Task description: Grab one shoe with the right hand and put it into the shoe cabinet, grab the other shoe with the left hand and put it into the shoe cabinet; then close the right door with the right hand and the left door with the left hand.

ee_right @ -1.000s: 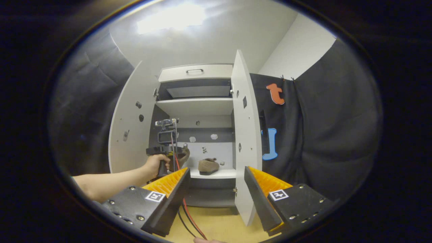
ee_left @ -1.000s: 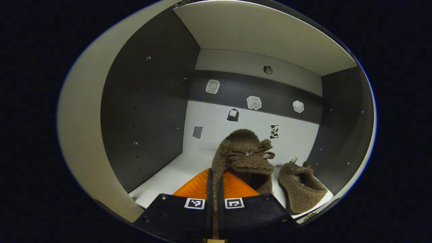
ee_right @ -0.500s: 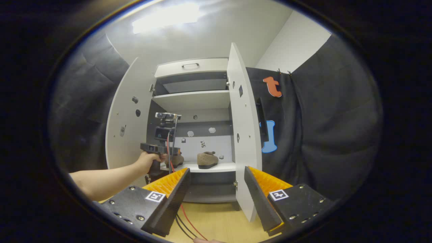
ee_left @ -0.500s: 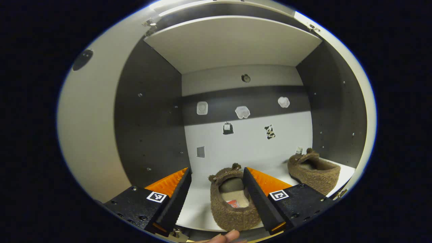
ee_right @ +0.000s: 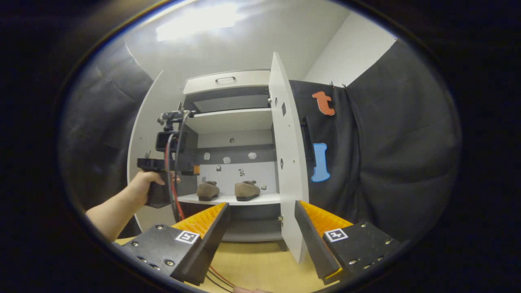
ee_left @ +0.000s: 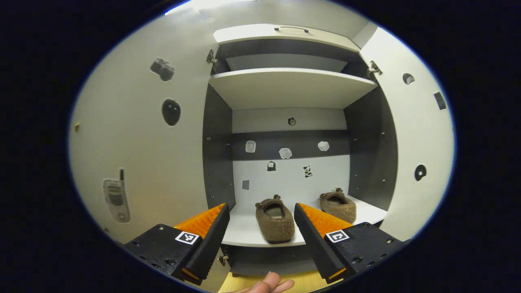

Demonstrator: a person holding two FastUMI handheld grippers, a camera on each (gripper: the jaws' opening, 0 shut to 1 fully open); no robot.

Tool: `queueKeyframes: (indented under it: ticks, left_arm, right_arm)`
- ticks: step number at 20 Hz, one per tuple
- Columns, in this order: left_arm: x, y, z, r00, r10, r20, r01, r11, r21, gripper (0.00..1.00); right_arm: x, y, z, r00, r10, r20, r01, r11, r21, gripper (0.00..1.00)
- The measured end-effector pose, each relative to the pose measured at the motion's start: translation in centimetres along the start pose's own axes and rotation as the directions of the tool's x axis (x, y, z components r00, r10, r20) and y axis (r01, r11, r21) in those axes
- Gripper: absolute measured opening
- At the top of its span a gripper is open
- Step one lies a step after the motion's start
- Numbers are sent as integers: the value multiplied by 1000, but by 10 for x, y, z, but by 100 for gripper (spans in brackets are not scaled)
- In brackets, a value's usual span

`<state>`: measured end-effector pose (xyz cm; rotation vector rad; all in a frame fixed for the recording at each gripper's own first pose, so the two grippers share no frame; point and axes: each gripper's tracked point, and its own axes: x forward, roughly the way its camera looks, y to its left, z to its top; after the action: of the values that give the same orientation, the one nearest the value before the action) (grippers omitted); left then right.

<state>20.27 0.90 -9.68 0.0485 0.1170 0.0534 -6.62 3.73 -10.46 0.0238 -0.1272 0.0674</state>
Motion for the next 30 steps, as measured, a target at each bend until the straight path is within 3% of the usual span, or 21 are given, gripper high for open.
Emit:
queueKeyframes:
  ticks: [4,11,17,20,26,30]
  left_arm:
    - [-61,13,17,998,-20,59,18,999,33,97]
    - [-148,16,2,990,-126,61,129,990,-60,100]
    - [-197,14,-43,980,-198,18,199,974,-106,96]
    - [-209,15,-55,979,-206,4,205,971,-120,96]
    - [-239,8,-59,968,-251,23,252,961,-114,96]
    - [-251,10,-58,963,-268,29,270,958,-93,96]
  right_arm:
    - [-5,-6,7,1000,4,9,-4,1000,11,94]
    - [-4,-38,11,1000,-30,5,30,999,-35,94]
    - [12,-106,18,999,-48,-16,45,988,-145,94]
    - [38,-147,34,998,-52,-18,49,990,-136,96]
    - [108,-203,48,991,95,-91,-114,968,-225,96]
    - [158,-251,42,984,50,-170,-82,978,-190,96]
